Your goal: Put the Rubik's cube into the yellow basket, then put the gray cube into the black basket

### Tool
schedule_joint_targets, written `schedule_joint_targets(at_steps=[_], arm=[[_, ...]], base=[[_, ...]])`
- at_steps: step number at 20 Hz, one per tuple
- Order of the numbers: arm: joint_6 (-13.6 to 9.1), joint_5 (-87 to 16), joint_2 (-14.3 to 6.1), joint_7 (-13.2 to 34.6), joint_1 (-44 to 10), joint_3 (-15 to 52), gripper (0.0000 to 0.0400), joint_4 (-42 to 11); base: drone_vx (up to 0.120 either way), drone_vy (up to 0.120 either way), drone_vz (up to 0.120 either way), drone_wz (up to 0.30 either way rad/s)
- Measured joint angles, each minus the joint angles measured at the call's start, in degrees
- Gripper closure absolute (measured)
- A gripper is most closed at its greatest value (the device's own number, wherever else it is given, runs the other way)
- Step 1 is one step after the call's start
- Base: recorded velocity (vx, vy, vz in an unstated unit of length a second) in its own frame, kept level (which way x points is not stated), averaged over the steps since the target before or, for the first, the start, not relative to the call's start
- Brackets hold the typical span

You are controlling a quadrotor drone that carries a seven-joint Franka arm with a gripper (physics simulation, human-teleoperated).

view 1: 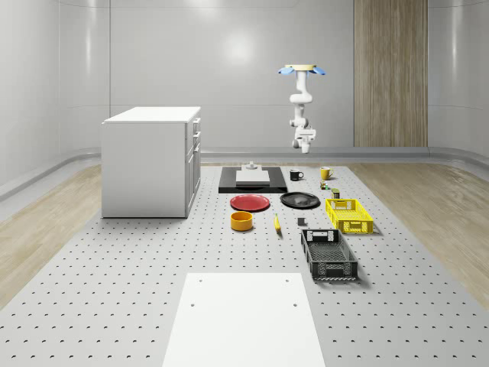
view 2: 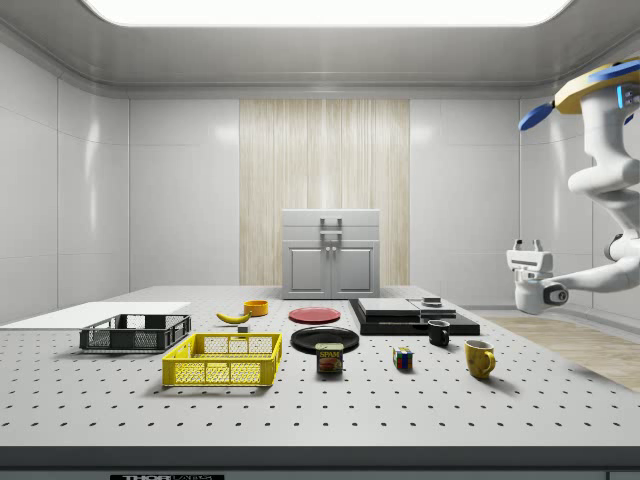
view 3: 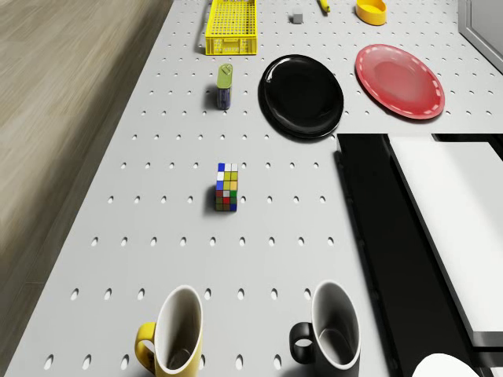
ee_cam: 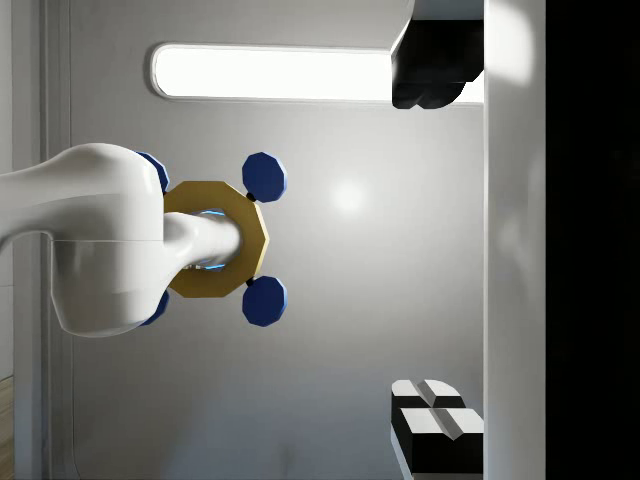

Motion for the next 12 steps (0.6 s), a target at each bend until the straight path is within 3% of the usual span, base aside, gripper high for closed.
schedule_joint_targets(at_steps=[12], arm=[[0.5,-1.2,-0.4,0.1,-0.3,0.8,0.0000,-0.4]], base=[[0.120,0.120,0.000,0.000]])
